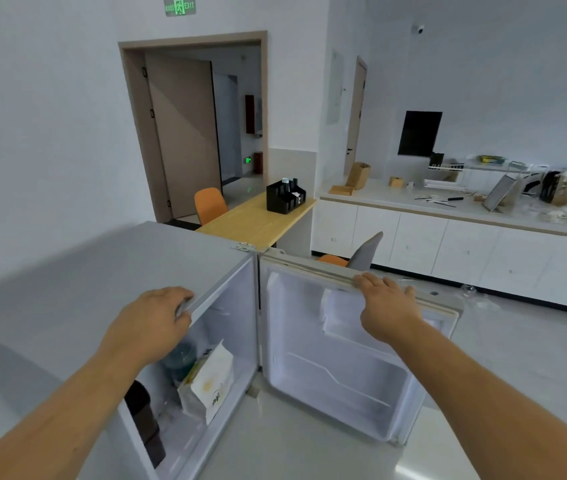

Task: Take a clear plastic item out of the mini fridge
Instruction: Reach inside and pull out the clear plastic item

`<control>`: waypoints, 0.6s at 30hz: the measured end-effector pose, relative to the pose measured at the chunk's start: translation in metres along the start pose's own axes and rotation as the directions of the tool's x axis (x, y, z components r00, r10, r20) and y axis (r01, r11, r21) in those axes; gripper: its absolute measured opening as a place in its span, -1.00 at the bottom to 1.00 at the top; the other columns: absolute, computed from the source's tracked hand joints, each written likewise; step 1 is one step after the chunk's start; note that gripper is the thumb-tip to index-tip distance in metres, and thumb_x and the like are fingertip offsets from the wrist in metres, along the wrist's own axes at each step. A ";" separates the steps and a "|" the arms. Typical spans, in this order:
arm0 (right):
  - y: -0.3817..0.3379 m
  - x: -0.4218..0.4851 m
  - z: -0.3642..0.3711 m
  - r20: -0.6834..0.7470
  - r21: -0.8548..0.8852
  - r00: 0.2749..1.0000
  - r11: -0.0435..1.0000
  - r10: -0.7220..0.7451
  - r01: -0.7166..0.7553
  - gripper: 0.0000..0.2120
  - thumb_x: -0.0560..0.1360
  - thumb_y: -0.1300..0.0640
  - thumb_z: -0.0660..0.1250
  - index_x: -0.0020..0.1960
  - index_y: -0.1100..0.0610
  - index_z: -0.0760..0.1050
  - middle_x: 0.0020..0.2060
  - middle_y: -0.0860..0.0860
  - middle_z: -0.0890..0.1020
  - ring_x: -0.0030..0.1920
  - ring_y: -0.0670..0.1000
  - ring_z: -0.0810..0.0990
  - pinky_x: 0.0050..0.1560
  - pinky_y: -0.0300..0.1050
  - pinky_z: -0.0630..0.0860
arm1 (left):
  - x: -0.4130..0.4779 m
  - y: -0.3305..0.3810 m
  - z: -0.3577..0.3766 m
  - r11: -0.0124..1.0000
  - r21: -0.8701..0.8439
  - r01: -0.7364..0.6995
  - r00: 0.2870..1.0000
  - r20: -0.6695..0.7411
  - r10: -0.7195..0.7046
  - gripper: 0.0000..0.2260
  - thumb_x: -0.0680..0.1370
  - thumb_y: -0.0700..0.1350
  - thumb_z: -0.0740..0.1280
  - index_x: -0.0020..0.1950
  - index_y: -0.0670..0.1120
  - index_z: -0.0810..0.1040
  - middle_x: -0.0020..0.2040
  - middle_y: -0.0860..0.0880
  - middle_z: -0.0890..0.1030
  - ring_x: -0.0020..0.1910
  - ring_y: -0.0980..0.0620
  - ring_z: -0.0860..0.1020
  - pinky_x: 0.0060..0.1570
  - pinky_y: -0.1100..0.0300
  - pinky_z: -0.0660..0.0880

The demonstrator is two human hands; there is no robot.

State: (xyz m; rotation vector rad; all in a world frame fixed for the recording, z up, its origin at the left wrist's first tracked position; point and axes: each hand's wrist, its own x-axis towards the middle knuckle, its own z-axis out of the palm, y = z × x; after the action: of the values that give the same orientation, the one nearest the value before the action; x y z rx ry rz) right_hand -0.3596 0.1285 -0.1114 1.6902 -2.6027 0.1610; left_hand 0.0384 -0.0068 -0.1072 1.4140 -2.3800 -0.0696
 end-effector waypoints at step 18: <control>-0.057 -0.055 0.041 -0.289 0.188 0.806 0.794 -0.517 0.578 -0.66 0.59 0.02 0.28 0.34 0.03 0.52 0.26 -0.01 0.58 0.27 0.06 0.48 0.29 -0.02 0.45 | -0.097 0.069 0.069 0.999 -0.031 0.029 0.998 -0.054 -0.031 -0.66 0.59 0.12 0.32 0.34 0.08 0.60 0.32 0.08 0.64 0.28 0.03 0.57 0.27 0.14 0.47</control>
State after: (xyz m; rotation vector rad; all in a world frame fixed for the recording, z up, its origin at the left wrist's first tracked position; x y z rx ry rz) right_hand -0.2838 0.1507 -0.1531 2.2866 -1.8877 0.6614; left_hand -0.0009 0.1007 -0.1834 1.4195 -2.3047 -0.0733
